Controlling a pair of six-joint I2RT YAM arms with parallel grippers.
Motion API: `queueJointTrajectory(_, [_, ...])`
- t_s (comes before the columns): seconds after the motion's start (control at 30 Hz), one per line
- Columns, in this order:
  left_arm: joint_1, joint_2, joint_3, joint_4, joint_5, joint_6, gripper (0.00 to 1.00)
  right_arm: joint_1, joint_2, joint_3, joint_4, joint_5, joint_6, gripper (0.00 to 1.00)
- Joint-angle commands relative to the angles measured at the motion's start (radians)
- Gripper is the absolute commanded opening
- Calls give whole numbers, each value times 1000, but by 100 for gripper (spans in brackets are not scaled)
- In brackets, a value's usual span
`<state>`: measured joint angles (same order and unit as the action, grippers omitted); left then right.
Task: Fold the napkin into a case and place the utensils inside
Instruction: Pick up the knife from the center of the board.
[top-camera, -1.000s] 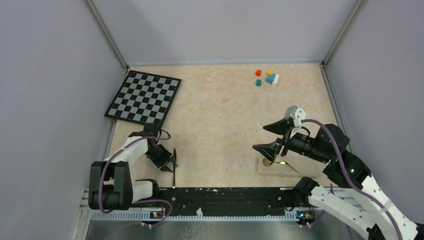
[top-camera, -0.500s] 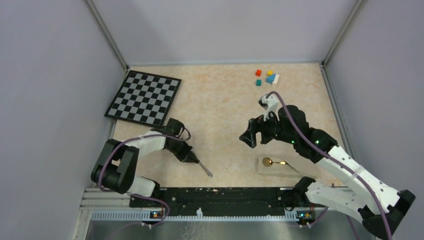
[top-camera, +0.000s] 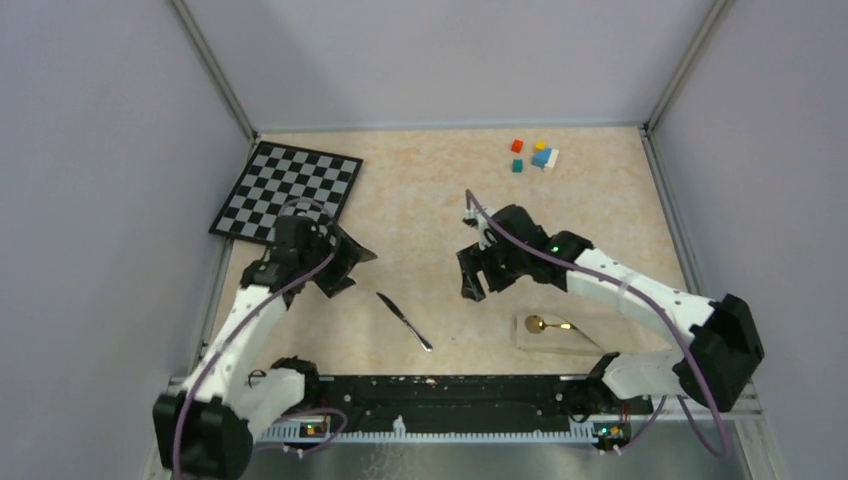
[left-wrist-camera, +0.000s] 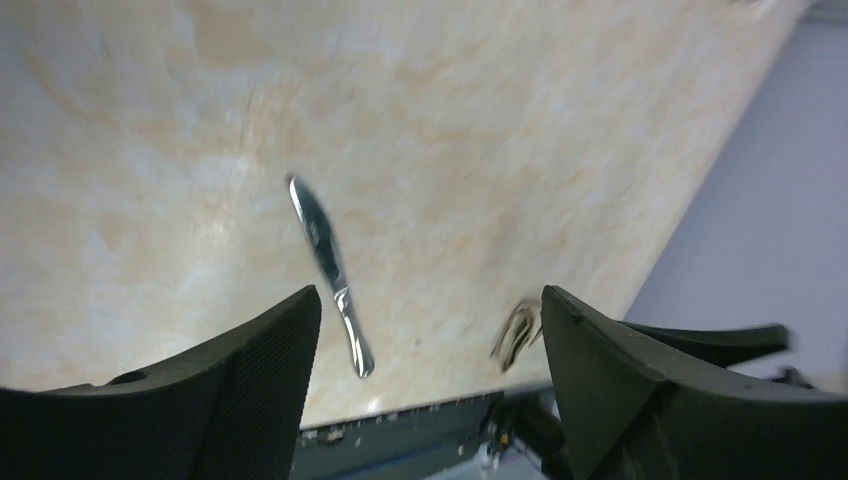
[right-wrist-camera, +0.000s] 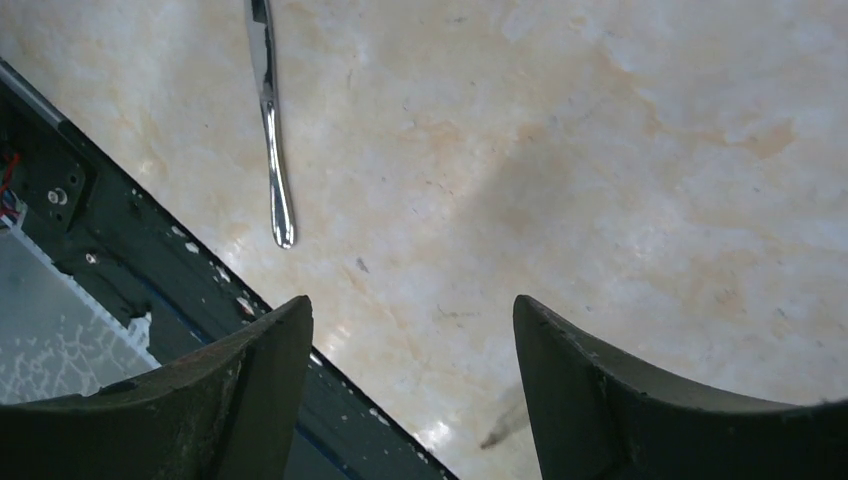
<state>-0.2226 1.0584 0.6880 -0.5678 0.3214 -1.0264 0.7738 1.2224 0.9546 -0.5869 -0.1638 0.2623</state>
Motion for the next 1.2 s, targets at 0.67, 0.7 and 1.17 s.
queueJointTrajectory(0.67, [55, -586, 505, -209, -253, 658, 94, 367, 1045, 1002, -501, 161, 126, 49])
queueJointTrajectory(0.7, [53, -589, 505, -209, -252, 658, 93, 371, 1063, 1025, -514, 161, 126, 48])
queueJointTrajectory(1.17, [16, -619, 509, -208, -271, 684, 94, 395, 1180, 1092, -578, 189, 138, 38])
